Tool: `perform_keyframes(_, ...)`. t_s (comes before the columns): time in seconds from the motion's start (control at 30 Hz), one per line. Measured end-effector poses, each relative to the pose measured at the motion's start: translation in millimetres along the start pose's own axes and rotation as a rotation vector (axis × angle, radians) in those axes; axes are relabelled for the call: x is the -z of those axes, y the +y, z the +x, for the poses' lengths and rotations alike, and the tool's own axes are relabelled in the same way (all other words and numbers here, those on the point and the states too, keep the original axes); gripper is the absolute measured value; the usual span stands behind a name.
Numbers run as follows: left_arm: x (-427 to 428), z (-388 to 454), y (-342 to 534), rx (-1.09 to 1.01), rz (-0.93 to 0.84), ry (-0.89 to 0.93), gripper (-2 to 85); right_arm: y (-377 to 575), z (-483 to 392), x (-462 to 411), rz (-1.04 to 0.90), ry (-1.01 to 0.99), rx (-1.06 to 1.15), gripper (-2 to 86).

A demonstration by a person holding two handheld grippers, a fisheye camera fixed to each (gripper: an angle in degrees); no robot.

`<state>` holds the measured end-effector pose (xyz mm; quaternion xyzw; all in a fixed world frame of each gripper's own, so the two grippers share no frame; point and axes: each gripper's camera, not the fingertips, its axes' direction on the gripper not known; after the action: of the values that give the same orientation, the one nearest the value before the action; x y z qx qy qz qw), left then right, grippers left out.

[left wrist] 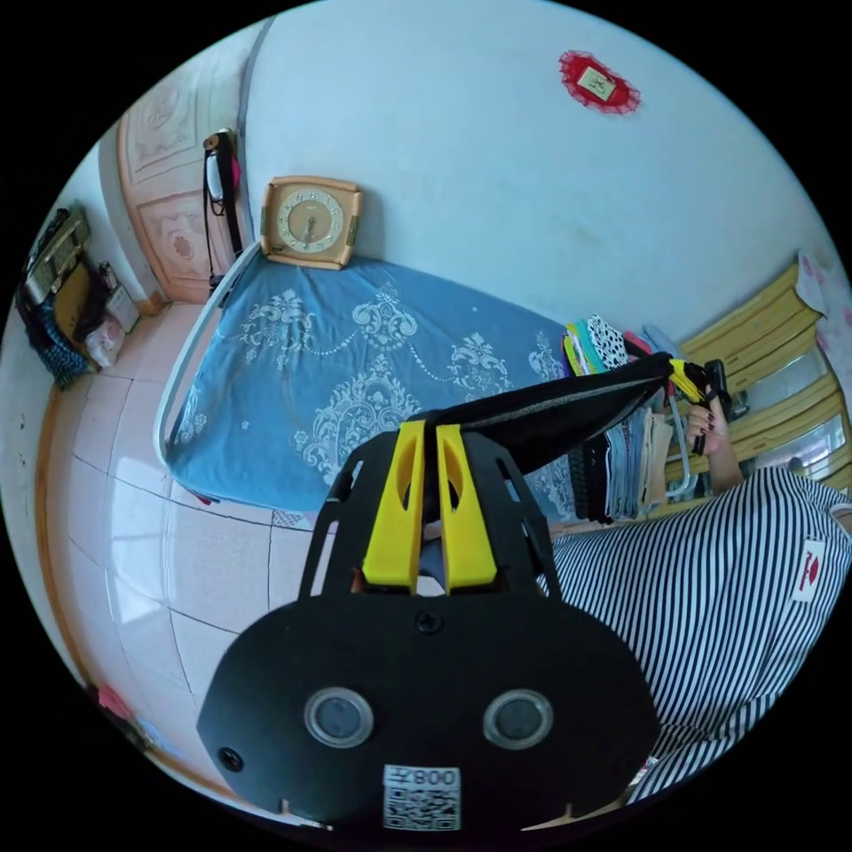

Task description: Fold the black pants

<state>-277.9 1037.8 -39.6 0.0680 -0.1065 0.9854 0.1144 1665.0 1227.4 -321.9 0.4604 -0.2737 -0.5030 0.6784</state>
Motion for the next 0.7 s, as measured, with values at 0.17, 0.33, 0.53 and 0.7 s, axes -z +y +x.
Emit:
perform_keyframes(0.17, -13.8, -81.8, -43.6, -0.041, -0.076, 0.034, 2.3, 31.2, -29.5, -67.4, 0.024, 0.028, -0.100, 2.3)
perform_keyframes(0.33, -23.4, -154.0, -72.6, -0.052, -0.118, 0.091, 2.3, 70.6, -75.9, -119.5, 0.022, 0.062, -0.152, 2.2)
perform_keyframes(0.53, -34.2, -213.1, -98.5, -0.097, -0.146, 0.113, 2.3, 103.7, -141.3, -158.4, -0.005, 0.083, -0.171, 2.2)
perform_keyframes(0.7, -45.4, -241.5, -121.1, -0.176, -0.176, 0.059, 2.2, 109.0, -204.4, -178.3, -0.056, 0.129, -0.120, 2.1)
